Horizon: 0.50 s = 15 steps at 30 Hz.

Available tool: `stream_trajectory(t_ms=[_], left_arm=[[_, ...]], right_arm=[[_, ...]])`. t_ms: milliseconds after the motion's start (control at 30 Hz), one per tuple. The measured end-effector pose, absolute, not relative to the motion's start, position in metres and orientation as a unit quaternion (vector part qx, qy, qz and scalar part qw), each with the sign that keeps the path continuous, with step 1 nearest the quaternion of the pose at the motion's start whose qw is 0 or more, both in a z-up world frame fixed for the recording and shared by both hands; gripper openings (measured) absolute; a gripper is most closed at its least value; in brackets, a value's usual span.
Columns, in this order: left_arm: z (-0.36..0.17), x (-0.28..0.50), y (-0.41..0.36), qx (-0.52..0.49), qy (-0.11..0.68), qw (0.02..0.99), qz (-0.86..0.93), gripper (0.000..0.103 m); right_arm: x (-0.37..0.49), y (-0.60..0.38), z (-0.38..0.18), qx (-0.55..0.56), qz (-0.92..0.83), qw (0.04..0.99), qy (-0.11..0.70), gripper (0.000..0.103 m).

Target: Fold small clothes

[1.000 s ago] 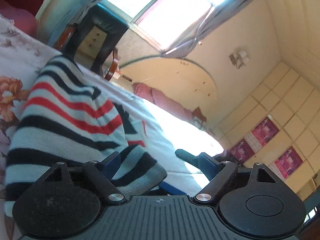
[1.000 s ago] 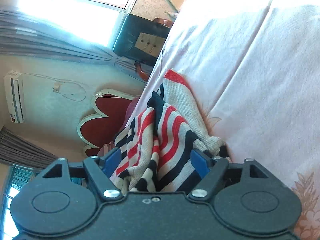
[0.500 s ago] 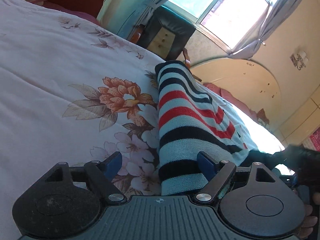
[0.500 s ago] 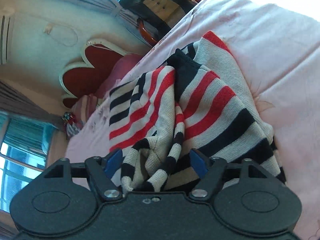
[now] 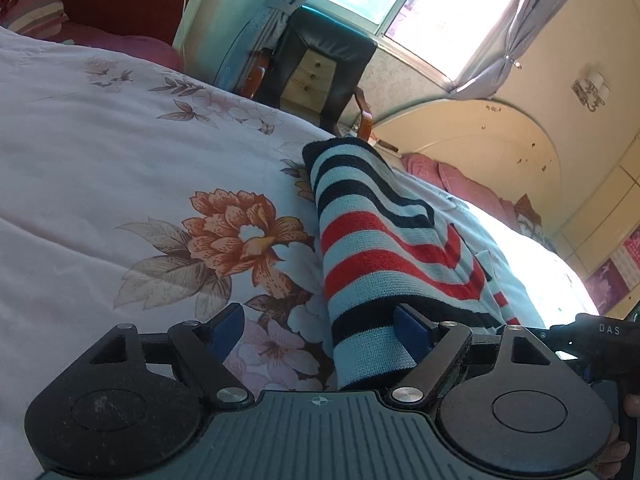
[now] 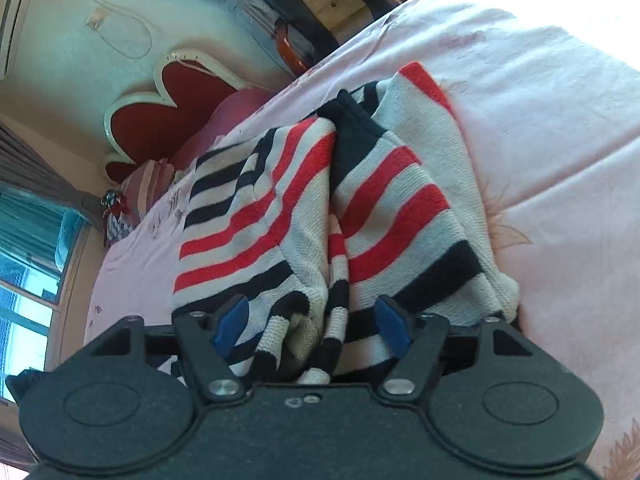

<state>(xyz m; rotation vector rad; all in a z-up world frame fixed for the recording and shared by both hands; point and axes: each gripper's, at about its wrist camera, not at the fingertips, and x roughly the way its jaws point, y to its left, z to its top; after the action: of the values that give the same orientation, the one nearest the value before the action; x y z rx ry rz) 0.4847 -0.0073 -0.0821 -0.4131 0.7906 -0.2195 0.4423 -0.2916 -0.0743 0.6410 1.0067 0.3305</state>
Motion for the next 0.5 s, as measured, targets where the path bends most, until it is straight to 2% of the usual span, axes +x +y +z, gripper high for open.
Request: stream_trajectory(t_ms=[67, 133, 233, 300, 367, 433, 500], left_arm=[[-0.086, 0.488, -0.009, -0.207, 0.386, 0.892, -0.110, 0.081], [-0.083, 0.486, -0.010, -0.212, 0.377, 0.895, -0.111, 0.081], [-0.073, 0.480, -0.018, -0.211, 0.354, 0.901, -0.138, 0.081], [-0.073, 0.482, -0.032, -0.189, 0.364, 0.900, -0.148, 0.081], [-0.079, 0.487, -0.049, -0.162, 0.390, 0.892, -0.158, 0.081], [-0.082, 0.489, -0.065, -0.142, 0.402, 0.889, -0.169, 0.081], [-0.076, 0.489, -0.072, -0.112, 0.395, 0.896, -0.168, 0.081]], right_arm=[[0.450, -0.273, -0.072, 0.244, 0.150, 0.834, 0.472, 0.039], [0.446, -0.258, -0.065, 0.175, 0.153, 0.863, 0.448, 0.026], [0.412, -0.245, -0.035, 0.072, 0.189, 0.919, 0.338, 0.023], [0.397, -0.252, -0.026, 0.064, 0.205, 0.928, 0.305, 0.023], [0.394, -0.267, -0.040, 0.072, 0.192, 0.926, 0.318, 0.023], [0.407, -0.284, -0.079, 0.094, 0.157, 0.905, 0.384, 0.023], [0.406, -0.297, -0.086, 0.156, 0.159, 0.900, 0.376, 0.024]])
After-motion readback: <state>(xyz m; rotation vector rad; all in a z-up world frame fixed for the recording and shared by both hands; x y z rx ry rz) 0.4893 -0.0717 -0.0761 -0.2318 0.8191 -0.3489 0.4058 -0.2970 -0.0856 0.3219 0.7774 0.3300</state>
